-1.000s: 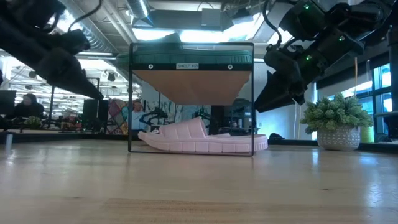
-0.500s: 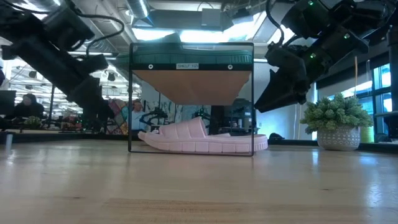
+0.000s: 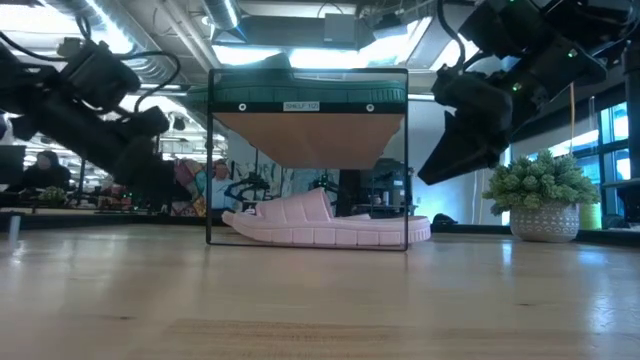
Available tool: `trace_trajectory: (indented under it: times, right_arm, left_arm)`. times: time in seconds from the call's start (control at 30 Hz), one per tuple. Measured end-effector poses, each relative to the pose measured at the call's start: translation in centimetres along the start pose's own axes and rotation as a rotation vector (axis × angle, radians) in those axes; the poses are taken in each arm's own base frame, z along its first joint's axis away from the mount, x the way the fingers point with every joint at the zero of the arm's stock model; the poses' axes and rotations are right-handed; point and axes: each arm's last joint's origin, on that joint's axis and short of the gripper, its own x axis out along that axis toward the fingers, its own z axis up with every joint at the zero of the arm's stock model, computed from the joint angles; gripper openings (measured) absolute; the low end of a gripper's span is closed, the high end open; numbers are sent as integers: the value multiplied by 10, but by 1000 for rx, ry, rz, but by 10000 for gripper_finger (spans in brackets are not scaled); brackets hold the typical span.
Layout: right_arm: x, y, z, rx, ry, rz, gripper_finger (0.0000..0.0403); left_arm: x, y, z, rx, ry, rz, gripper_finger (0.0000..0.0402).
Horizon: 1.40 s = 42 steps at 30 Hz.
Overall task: Pick and place slides into the shelf
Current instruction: Adjust the pink slippers under the shelf
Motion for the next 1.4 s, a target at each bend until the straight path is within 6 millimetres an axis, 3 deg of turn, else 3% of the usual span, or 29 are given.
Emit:
trace_trajectory:
  times: [0.23, 0.97, 1.4]
  right_arm:
    - [0, 0, 0, 4, -8, -5, 142]
    - [0, -1, 1, 5, -29, -34, 142]
    - [0, -1, 2, 5, -37, -50, 142]
  left_arm:
    - [0, 11, 16, 26, -143, -33, 216]
    - [-2, 40, 23, 17, -243, -106, 216]
    - [11, 56, 17, -28, -185, -82, 216]
